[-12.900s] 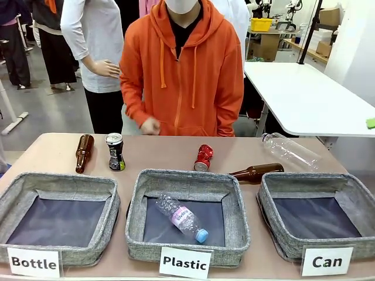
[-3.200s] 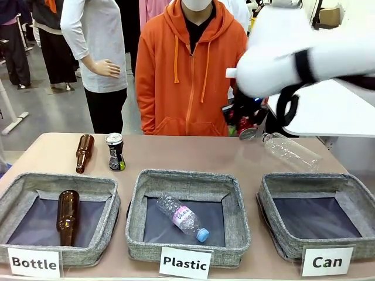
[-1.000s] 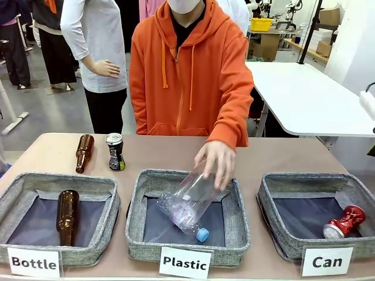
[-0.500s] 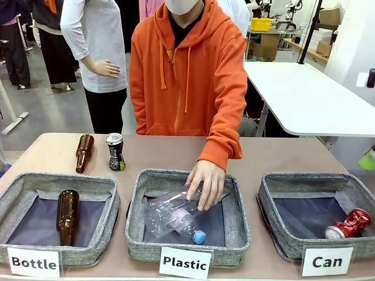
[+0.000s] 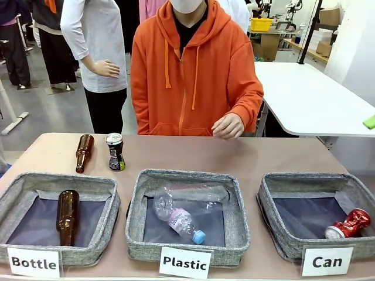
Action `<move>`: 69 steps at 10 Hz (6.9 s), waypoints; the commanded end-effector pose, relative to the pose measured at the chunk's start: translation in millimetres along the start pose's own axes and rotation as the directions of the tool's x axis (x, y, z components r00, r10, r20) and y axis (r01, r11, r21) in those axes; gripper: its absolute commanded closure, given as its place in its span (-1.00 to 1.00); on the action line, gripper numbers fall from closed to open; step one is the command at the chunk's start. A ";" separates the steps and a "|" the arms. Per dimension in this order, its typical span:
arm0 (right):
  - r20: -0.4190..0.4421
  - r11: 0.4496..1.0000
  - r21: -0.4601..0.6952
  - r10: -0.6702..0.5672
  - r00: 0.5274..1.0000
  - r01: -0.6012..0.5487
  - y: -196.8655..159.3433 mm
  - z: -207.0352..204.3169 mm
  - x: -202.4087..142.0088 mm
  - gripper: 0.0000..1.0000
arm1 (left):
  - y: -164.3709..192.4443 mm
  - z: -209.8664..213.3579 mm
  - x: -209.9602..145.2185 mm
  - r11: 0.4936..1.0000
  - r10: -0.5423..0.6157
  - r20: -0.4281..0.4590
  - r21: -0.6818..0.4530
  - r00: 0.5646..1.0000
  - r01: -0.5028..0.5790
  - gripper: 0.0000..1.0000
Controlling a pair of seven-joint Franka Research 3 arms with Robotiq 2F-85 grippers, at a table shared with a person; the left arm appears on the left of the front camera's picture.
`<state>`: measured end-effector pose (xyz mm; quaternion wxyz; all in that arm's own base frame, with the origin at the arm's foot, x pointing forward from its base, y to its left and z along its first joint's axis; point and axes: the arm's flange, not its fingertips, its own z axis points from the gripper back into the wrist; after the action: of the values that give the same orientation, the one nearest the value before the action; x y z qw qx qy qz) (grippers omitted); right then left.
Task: Sort the can waste into the basket.
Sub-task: Pick up the can waste from the table and place it in the right Fabric basket.
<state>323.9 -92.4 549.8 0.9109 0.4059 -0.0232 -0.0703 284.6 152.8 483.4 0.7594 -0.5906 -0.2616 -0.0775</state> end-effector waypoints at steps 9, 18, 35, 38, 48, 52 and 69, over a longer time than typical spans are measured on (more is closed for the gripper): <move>0.039 0.988 0.092 -0.127 0.991 0.123 -11.1 7.2 -0.1 -1.00 | -2.5 0.7 1.4 1.000 0.001 0.011 -0.019 1.000 0.000 -1.00; 0.039 0.988 0.092 -0.127 0.991 0.123 -11.1 7.2 -0.1 -1.00 | -14.7 -16.3 8.9 0.995 -0.094 -0.079 0.027 0.992 0.097 -1.00; 0.039 0.988 0.092 -0.127 0.991 0.123 -11.1 7.2 -0.1 -1.00 | 43.9 33.1 121.6 0.785 -0.568 -0.042 0.272 0.822 0.556 -1.00; 0.039 0.988 0.092 -0.127 0.991 0.123 -11.1 7.2 -0.1 -1.00 | 39.0 91.2 70.0 0.765 -0.551 0.092 0.452 0.829 0.458 -1.00; 0.039 0.988 0.092 -0.127 0.991 0.123 -11.1 7.2 -0.1 -1.00 | 36.8 158.7 72.5 0.780 -0.497 0.136 0.504 0.857 0.372 -1.00; 0.039 0.988 0.092 -0.127 0.991 0.123 -11.1 7.2 -0.1 -1.00 | 27.0 157.5 51.0 0.761 -0.504 0.149 0.542 0.851 0.356 -1.00; 0.039 0.988 0.092 -0.127 0.991 0.123 -11.1 7.2 -0.1 -1.00 | 111.4 -175.5 96.0 0.444 -0.755 -0.404 0.265 0.517 0.856 -1.00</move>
<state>322.1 -100.2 543.9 0.8806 0.4507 -0.0213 -0.1448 472.7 41.1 400.7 0.7584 -0.1943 -0.4412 -0.4386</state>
